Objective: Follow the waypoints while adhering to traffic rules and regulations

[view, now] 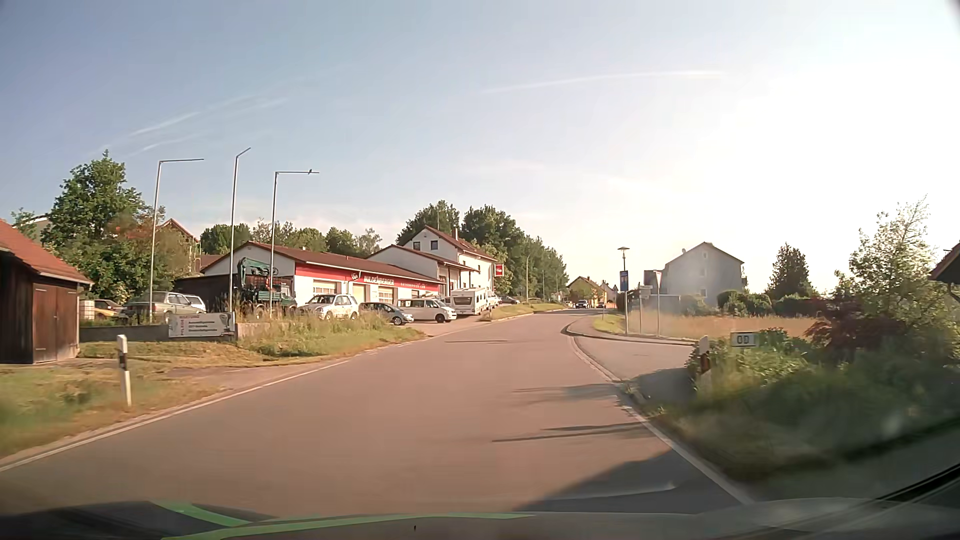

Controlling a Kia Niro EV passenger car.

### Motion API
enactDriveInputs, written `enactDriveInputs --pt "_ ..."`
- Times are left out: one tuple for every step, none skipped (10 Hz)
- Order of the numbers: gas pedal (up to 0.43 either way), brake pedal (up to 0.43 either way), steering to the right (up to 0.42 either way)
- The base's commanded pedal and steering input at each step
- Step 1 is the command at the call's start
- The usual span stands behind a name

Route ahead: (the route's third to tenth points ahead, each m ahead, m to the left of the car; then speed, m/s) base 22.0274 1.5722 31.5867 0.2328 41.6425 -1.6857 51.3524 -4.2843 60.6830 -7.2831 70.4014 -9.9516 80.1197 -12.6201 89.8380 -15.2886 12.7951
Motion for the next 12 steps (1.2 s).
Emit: enactDriveInputs --pt "0.079 0.0 0.021" --pt "0.079 0.0 0.021" --pt "0.079 0.0 0.022" --pt "0.079 0.0 0.021" --pt "0.079 0.0 0.022" --pt "0.079 0.0 0.022" --pt "0.079 0.0 0.022" --pt "0.079 0.0 0.023" --pt "0.079 0.0 0.023" --pt "0.079 0.0 0.023" --pt "0.079 0.0 0.023" --pt "0.079 0.0 0.023"
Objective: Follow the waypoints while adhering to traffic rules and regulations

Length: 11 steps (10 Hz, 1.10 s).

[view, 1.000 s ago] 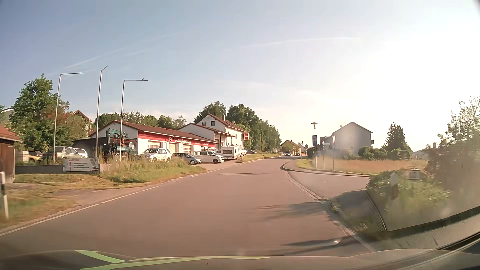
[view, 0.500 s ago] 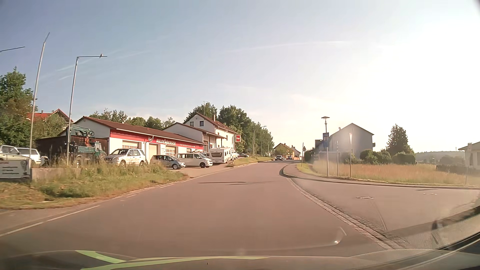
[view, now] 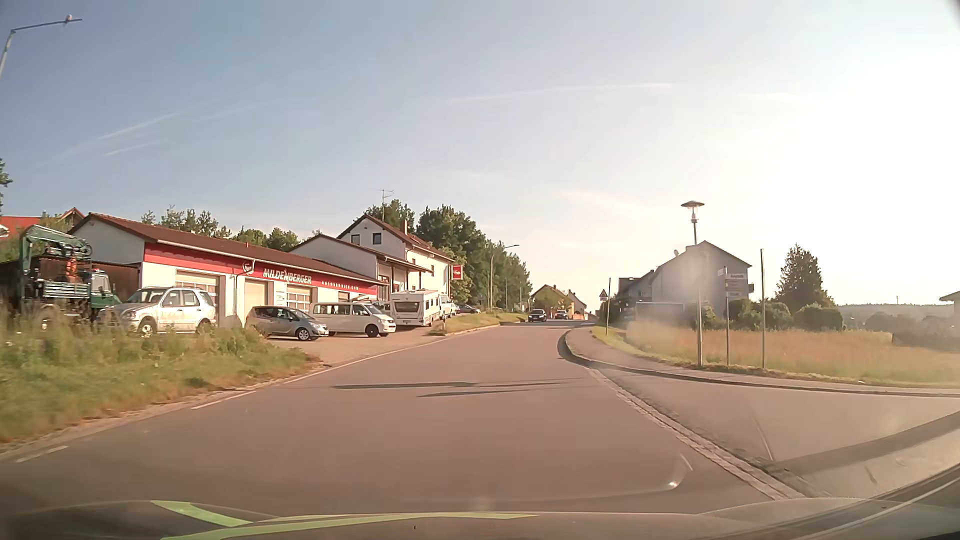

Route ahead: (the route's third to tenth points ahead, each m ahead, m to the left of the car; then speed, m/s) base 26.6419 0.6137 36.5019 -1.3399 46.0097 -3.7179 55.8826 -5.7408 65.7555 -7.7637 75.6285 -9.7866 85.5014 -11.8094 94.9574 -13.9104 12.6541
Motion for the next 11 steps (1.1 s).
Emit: enactDriveInputs --pt "0.079 0.0 0.023" --pt "0.079 0.0 0.023" --pt "0.087 0.0 0.023" --pt "0.087 0.0 0.023" --pt "0.087 0.0 0.023" --pt "0.087 0.0 0.023" --pt "0.087 0.0 0.023" --pt "0.098 0.0 0.023" --pt "0.098 0.0 0.023" --pt "0.098 0.0 0.023" --pt "0.098 0.0 0.023"
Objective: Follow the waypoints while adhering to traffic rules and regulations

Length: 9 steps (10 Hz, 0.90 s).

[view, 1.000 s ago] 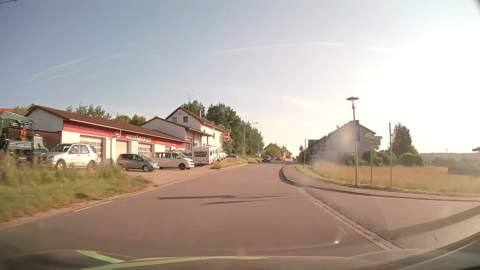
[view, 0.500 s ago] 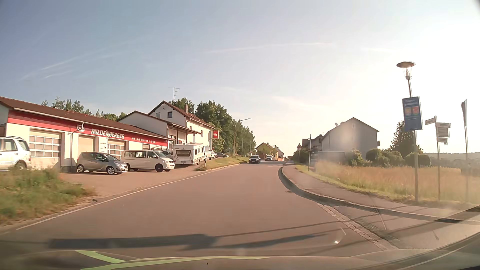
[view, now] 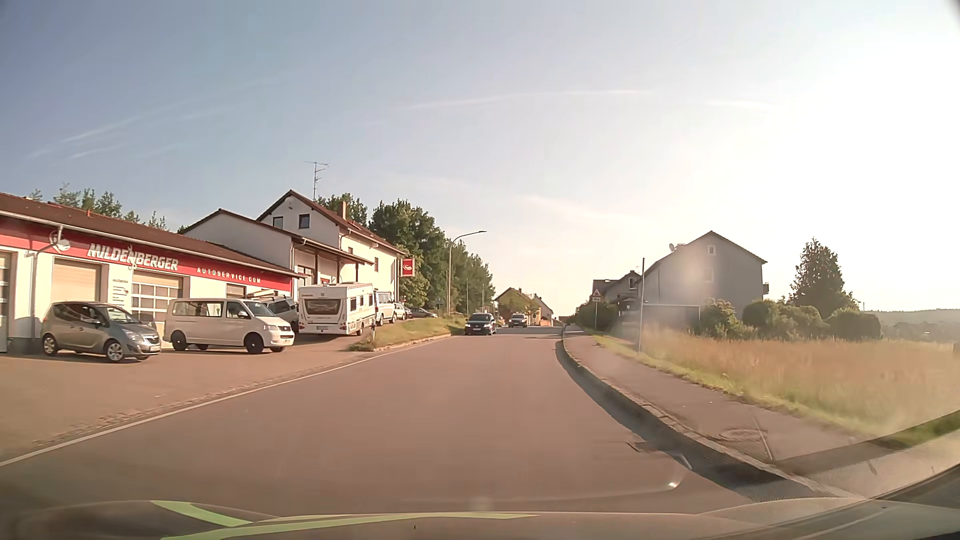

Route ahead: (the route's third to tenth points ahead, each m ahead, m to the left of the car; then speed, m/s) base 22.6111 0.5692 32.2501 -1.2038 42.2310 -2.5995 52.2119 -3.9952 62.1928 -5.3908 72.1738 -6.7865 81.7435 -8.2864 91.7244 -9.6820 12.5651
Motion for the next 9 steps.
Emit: enactDriveInputs --pt "0.098 0.0 0.023" --pt "0.11 0.0 0.022" --pt "0.11 0.0 0.022" --pt "0.11 0.0 0.022" --pt "0.11 0.0 0.022" --pt "0.11 0.0 0.023" --pt "0.11 0.0 0.022" --pt "0.11 0.0 0.022" --pt "0.11 0.0 0.022"
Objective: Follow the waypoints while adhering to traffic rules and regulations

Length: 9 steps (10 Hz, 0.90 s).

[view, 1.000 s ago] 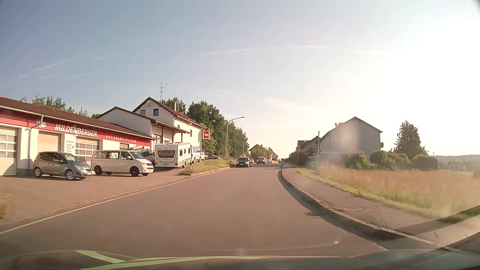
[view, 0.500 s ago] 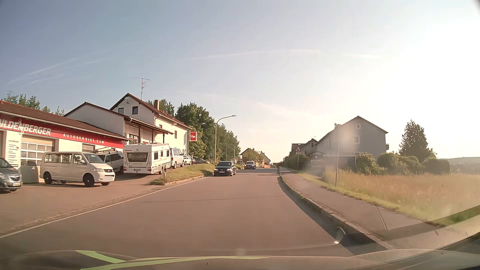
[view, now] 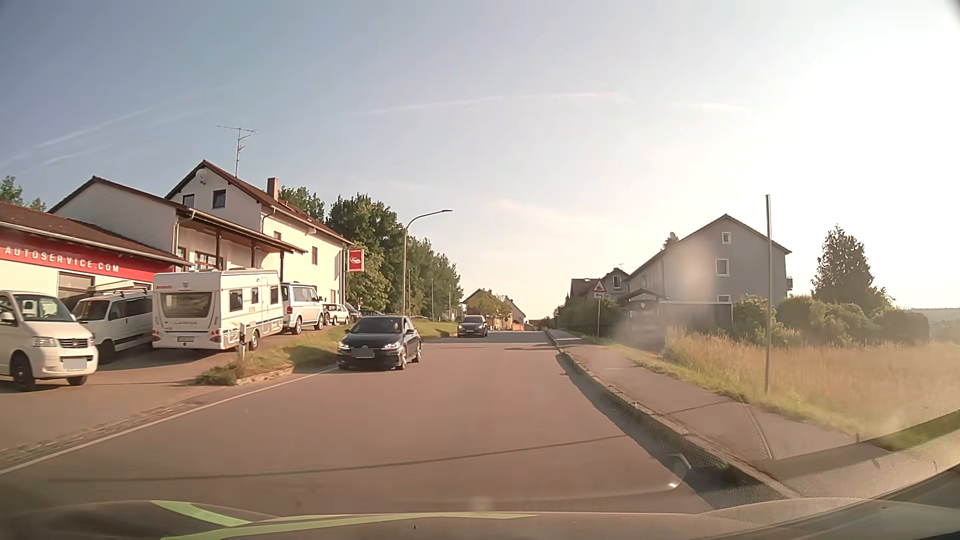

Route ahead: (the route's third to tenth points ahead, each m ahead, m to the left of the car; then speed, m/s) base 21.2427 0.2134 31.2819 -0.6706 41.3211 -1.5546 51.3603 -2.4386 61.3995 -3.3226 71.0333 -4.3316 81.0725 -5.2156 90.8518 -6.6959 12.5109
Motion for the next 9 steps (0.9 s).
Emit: enactDriveInputs --pt "0.11 0.0 0.022" --pt "0.11 0.0 0.021" --pt "0.118 0.0 0.019" --pt "0.118 0.0 0.018" --pt "0.118 0.0 0.017" --pt "0.118 0.0 0.016" --pt "0.118 0.0 0.015" --pt "0.118 0.0 0.014" --pt "0.13 0.0 0.013"
